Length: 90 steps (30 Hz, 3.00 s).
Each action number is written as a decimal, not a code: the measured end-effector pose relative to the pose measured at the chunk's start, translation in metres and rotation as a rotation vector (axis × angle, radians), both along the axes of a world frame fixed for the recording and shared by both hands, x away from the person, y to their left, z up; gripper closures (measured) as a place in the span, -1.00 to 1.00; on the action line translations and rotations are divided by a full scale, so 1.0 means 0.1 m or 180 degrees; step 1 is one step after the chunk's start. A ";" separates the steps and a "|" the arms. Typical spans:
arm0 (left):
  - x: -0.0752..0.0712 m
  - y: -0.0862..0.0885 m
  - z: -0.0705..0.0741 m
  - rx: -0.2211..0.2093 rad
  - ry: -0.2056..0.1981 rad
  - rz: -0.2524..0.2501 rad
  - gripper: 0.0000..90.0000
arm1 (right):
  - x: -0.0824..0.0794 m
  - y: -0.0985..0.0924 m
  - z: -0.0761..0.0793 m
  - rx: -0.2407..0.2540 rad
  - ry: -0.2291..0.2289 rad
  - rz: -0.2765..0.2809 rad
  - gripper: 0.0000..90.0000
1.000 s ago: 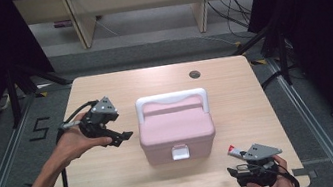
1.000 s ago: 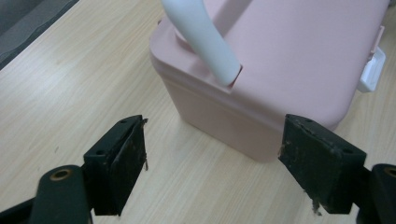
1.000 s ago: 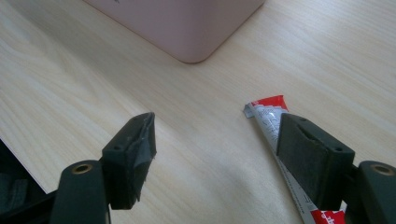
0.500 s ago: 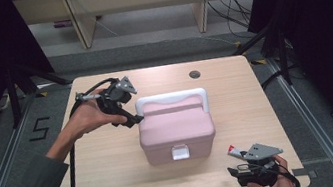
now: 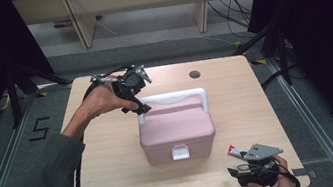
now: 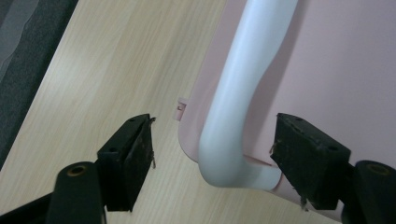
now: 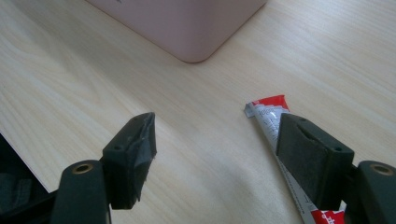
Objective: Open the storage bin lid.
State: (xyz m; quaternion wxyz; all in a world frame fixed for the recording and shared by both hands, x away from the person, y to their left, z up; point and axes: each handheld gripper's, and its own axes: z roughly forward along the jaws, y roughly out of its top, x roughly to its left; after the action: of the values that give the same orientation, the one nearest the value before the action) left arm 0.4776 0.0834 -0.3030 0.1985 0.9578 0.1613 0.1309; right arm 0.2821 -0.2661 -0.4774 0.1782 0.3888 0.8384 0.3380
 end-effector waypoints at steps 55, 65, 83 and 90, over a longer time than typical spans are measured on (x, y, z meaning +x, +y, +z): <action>0.01 -0.16 0.18 0.0298 -0.0186 -0.0336 0.55 | 0.06 0.01 0.21 0.0649 -0.0356 0.0249 0.54; 0.03 -0.16 0.19 0.0303 -0.0189 -0.0348 0.55 | 0.38 0.11 0.36 0.0987 -0.0622 0.0400 0.89; 0.05 -0.16 0.20 0.0315 -0.0161 -0.0332 0.55 | 0.61 0.26 0.52 0.1231 -0.0770 0.0469 1.00; 0.07 -0.16 0.20 0.0321 -0.0155 -0.0341 0.55 | 0.71 0.28 0.52 0.1251 -0.0773 0.0530 1.00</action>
State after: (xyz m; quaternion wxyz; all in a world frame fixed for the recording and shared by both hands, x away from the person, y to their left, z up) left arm 0.4844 0.0679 -0.2826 0.1607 0.9704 0.0981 0.1513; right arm 0.3536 -0.2385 -0.4257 0.1702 0.3021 0.7581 0.5524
